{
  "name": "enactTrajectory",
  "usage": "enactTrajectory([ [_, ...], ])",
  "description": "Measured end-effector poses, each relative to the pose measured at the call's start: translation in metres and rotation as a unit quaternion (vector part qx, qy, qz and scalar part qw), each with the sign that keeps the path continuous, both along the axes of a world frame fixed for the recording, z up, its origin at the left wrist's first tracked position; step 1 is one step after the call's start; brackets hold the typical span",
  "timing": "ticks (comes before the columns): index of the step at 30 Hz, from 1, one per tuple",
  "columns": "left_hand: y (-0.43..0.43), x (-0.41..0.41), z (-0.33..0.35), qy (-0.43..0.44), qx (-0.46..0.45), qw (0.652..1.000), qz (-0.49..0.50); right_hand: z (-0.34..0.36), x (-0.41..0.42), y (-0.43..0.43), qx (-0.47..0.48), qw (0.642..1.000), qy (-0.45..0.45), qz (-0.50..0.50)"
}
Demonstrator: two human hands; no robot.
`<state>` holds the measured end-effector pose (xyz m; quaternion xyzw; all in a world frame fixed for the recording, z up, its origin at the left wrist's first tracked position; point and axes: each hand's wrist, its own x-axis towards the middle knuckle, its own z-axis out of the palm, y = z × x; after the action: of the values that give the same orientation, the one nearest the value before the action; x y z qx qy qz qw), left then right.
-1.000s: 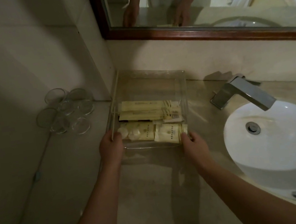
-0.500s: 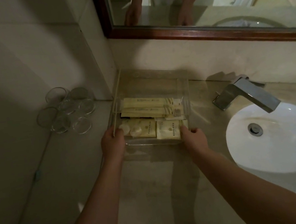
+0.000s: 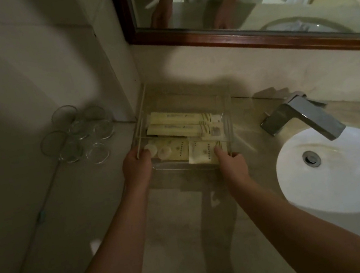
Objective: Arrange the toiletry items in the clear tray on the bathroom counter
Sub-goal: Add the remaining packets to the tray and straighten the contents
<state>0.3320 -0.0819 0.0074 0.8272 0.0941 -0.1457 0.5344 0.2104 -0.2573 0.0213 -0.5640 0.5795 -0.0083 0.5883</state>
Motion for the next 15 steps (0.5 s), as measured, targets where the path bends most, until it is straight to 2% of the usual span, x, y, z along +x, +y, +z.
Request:
enactTrajectory([
  [10,-0.014,0.011,-0.002,-0.009,-0.001,1.0,0.025,0.0,0.009,0.002,-0.044,0.999,-0.026,-0.007],
  [15,-0.014,0.007,-0.007,-0.048,-0.043,0.998,0.025,-0.003,0.018,-0.001,-0.059,0.998,-0.03,-0.021],
])
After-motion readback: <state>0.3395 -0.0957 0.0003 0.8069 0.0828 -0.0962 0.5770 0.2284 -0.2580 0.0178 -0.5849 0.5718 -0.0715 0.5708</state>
